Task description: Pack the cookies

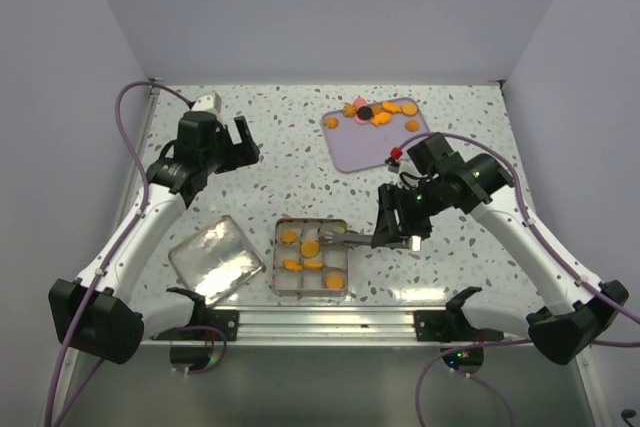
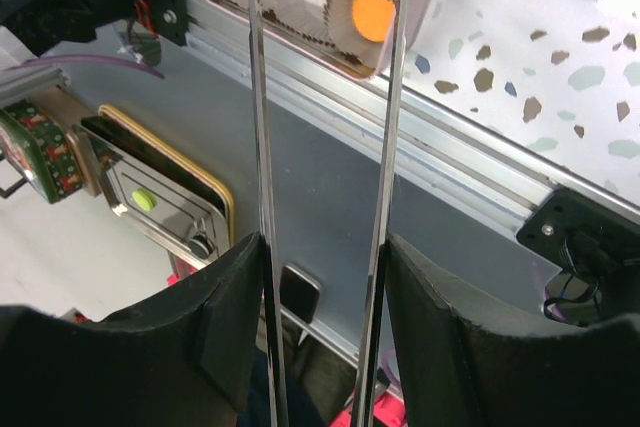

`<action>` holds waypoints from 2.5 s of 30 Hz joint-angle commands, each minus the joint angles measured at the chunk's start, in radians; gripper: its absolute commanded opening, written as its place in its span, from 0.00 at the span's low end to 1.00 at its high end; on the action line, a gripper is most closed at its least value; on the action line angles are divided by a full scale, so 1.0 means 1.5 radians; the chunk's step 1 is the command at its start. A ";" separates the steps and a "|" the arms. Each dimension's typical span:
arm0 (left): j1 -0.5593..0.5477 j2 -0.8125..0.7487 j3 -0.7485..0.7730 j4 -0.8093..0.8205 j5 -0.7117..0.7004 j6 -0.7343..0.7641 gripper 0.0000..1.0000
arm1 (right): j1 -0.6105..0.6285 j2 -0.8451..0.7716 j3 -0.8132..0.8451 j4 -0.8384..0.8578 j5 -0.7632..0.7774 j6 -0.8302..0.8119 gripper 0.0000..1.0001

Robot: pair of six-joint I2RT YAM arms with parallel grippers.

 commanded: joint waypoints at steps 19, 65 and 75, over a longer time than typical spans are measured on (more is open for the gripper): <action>-0.004 0.002 0.002 0.020 0.020 -0.003 1.00 | -0.122 0.431 0.578 -0.025 0.320 -0.026 0.50; -0.003 0.128 0.065 0.028 0.026 0.028 1.00 | -0.282 0.728 0.728 -0.002 0.373 -0.050 0.36; -0.003 0.123 0.072 0.025 0.022 0.025 1.00 | -0.280 0.624 0.695 -0.009 0.341 -0.059 0.32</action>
